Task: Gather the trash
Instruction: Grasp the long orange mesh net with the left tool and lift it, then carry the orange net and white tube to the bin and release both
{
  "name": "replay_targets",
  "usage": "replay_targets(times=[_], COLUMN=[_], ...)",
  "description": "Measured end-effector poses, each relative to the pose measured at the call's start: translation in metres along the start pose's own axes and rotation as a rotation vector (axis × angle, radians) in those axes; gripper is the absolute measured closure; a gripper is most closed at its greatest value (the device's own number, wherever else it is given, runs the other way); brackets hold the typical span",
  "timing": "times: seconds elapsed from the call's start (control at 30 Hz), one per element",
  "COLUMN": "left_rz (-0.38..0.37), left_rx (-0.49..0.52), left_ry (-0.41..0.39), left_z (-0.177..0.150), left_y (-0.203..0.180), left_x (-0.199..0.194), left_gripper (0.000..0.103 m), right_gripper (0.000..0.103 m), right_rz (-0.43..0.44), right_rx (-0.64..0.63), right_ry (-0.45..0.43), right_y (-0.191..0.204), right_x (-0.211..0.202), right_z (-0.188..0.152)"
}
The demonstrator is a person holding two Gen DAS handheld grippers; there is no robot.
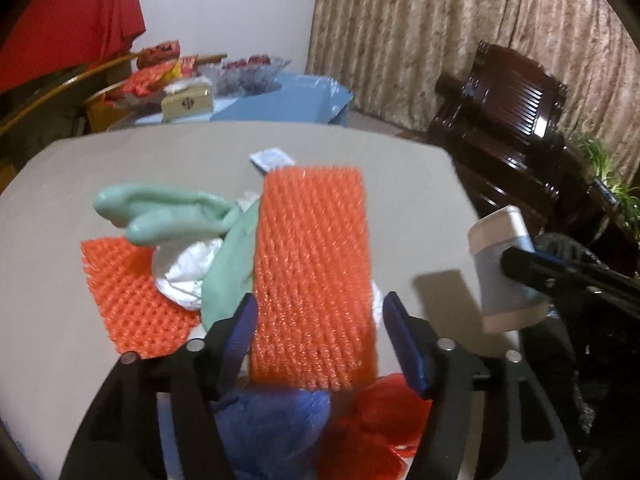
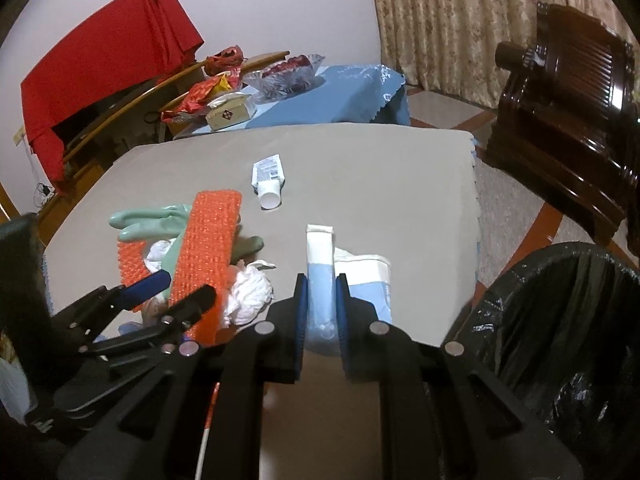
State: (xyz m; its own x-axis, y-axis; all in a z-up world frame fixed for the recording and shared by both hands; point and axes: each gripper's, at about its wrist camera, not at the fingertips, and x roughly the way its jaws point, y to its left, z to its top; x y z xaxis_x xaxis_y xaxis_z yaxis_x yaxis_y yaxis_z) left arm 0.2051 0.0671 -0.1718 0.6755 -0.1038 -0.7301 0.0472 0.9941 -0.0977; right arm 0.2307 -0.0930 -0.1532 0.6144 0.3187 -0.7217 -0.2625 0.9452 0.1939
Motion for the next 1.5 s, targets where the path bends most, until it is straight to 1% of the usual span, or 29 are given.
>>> replay_targets(times=[0.07,0.1,0.17,0.27,0.33,0.47,0.6,0.83,1.03,1.2,1.3,1.5], left_rz=[0.003,0.001,-0.017,-0.034,-0.045,-0.062,-0.075,-0.119,-0.174,-0.229,-0.267,-0.346], left_rx=[0.003,0.002,-0.004,-0.011,-0.019,-0.038,-0.030,-0.010,0.030,0.059,0.087,0.158], left_ry=[0.021,0.026,0.030,-0.001,-0.029,-0.084,-0.113,-0.148,-0.158,-0.153,-0.146,-0.135], left_z=[-0.002,-0.004,-0.005,-0.005,-0.003,0.005,0.014,0.024,0.027,0.026,0.025,0.021], left_y=[0.001,0.001,0.002,0.004,0.006,0.010,0.007,-0.016,-0.046,-0.073,-0.092,-0.136], left_x=[0.008,0.010,0.011,0.001,-0.010,-0.037,-0.059,-0.092,-0.107,-0.112,-0.114,-0.114], left_gripper=[0.039,0.043,0.075,0.088,0.091,0.091,0.091,0.091,0.091,0.091,0.091,0.091], right_gripper=[0.090,0.090,0.090,0.090,0.090,0.090,0.090,0.090,0.090,0.090,0.090,0.090], right_rz=[0.002,0.003,0.005,0.007,0.010,0.022,0.038,0.066,0.056,0.023,-0.013,-0.099], right_rx=[0.000,-0.001,0.000,0.001,0.005,0.003,-0.004,0.000,0.011,0.027,0.041,0.086], right_ry=[0.002,0.003,0.005,0.009,0.006,-0.014,-0.050,-0.111,-0.164,-0.197,-0.216,-0.233], right_y=[0.001,0.000,0.000,0.000,0.000,0.003,0.007,0.002,-0.013,-0.031,-0.045,-0.078], right_x=[0.003,0.003,0.004,0.003,0.002,-0.007,-0.025,-0.065,-0.108,-0.140,-0.159,-0.185], right_z=[0.000,0.001,0.001,0.000,0.001,0.004,0.009,0.015,0.013,0.004,-0.004,-0.024])
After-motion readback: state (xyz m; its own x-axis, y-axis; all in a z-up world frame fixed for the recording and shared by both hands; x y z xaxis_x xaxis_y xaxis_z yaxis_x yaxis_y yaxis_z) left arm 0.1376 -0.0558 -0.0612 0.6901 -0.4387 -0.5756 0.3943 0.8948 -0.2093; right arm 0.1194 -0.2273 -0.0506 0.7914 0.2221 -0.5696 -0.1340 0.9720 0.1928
